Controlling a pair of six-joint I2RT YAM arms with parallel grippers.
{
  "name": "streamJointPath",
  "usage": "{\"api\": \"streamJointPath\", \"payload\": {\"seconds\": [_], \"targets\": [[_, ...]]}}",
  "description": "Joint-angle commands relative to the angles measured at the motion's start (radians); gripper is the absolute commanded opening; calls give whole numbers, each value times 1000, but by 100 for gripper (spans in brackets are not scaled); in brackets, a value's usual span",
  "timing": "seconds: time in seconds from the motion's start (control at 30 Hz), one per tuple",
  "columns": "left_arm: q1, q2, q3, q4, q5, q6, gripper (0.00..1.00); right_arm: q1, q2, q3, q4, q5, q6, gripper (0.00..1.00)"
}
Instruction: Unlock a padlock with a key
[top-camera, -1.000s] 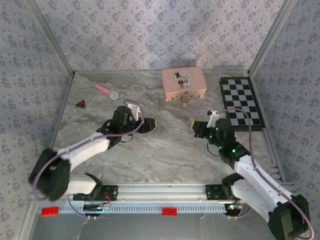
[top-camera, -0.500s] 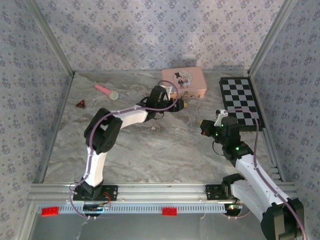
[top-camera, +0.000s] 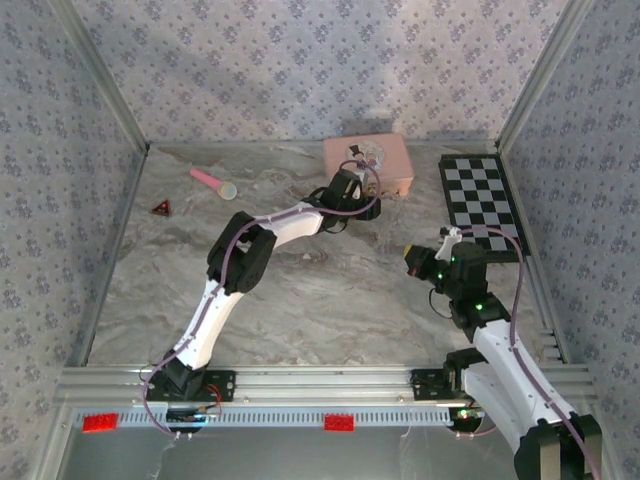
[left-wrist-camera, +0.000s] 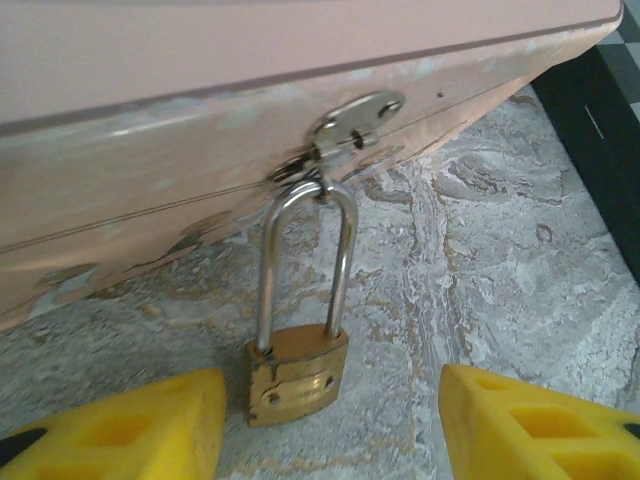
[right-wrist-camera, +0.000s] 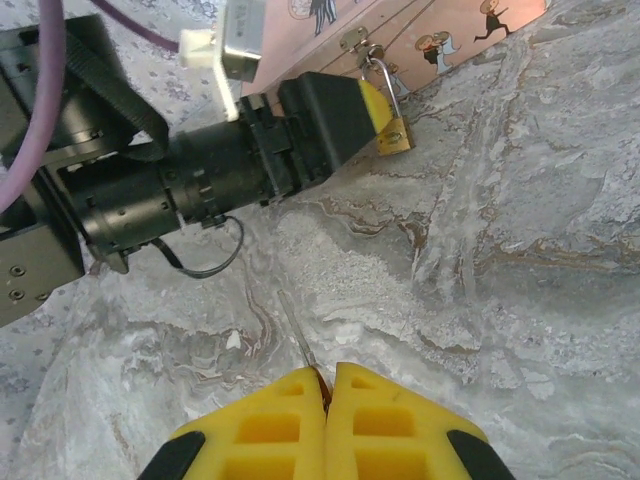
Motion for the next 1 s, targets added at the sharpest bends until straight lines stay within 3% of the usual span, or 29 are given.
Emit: {"api": "streamJointPath", "payload": {"seconds": [0.0, 0.23, 0.6, 0.97], "targets": [[-19, 43, 80, -96, -56, 32, 58, -15, -33, -25, 66, -60, 42, 0], [-61, 101, 257, -294, -222, 51, 60, -22, -102, -27, -4, -69, 23, 0], [-54, 252, 494, -405, -199, -5, 59, -38, -167, -34, -40, -90, 30, 0], [-52, 288, 528, -396, -158, -34, 43, -39, -175, -36, -48, -95, 33, 0]]}}
